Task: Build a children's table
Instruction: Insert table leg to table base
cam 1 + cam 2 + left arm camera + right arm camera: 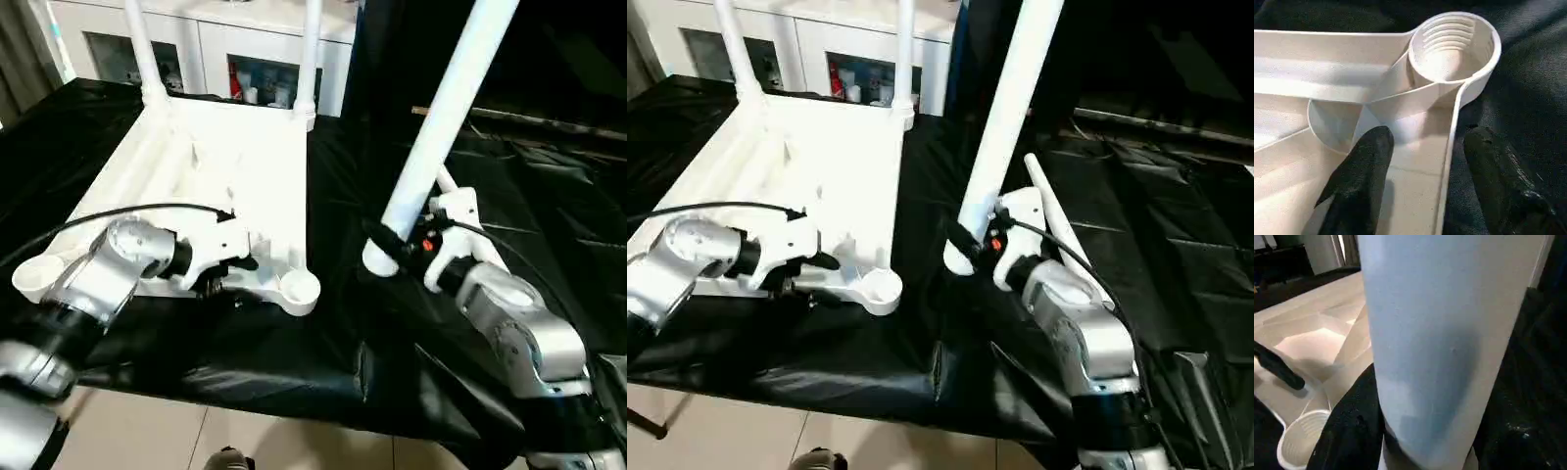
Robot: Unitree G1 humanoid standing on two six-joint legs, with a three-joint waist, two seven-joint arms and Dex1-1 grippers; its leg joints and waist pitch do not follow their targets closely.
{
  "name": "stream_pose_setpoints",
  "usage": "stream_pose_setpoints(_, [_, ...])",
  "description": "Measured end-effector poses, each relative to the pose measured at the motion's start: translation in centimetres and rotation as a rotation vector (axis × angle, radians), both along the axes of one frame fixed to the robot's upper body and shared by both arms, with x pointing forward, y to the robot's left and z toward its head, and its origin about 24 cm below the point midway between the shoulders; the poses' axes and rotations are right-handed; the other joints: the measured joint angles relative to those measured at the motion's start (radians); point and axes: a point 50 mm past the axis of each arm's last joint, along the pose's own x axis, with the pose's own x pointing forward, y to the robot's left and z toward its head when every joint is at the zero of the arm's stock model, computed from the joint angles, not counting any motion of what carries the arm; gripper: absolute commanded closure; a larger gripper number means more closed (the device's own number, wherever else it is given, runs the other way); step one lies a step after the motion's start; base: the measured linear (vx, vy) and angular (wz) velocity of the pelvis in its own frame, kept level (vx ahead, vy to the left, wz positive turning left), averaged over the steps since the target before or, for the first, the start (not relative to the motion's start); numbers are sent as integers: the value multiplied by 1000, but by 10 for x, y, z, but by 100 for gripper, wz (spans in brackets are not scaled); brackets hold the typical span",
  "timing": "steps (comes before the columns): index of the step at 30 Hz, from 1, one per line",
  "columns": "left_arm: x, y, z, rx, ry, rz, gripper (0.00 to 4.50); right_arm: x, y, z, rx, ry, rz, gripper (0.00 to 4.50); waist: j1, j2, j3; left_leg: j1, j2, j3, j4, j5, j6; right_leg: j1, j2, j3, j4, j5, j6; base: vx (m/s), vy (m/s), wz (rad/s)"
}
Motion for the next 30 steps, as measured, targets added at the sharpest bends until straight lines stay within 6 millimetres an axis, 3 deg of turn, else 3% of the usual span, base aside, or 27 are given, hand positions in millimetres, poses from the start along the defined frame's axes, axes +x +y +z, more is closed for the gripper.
stream_pose_setpoints(12, [0, 17, -11, 39, 85, 0, 297, -3, 7, -1, -5, 8, 55, 259, 4, 0, 0, 0, 0, 1, 0, 0, 0, 0, 0, 0, 0, 1, -3, 0, 0, 0])
stream_pose_setpoints(16, [1, 19, -11, 46, 83, -1, 314, -3, 7, -2, -6, 10, 57, 259, 2, 0, 0, 0, 0, 1, 0, 0, 0, 0, 0, 0, 0, 2, -4, 0, 0, 0])
stream_pose_setpoints(17, [2, 19, -11, 50, 83, -1, 342, -4, 7, -2, -6, 11, 57, 259, 2, 0, 0, 0, 0, 1, 0, 0, 0, 0, 0, 0, 1, 2, -4, 0, 0, 0])
stream_pose_setpoints(21, [1, 21, -11, 46, 95, -1, 358, -4, 9, -3, -7, 13, 63, 259, 2, 0, 0, 0, 0, 1, 0, 0, 0, 0, 0, 0, 1, 2, -4, 0, 0, 0])
stream_pose_setpoints(22, [1, 21, -11, 46, 96, 1, 386, -4, 9, -3, -7, 14, 64, 259, 3, 0, 0, 0, 0, 1, 0, 0, 0, 0, 0, 0, 1, 2, -4, 0, 0, 0])
stream_pose_setpoints(30, [0, 20, -12, 47, 105, -23, 436, -4, 9, -3, -6, 13, 70, 259, -1, 0, 0, 0, 0, 1, 0, 0, 0, -1, 0, 1, 1, 2, -4, 0, 0, 0])
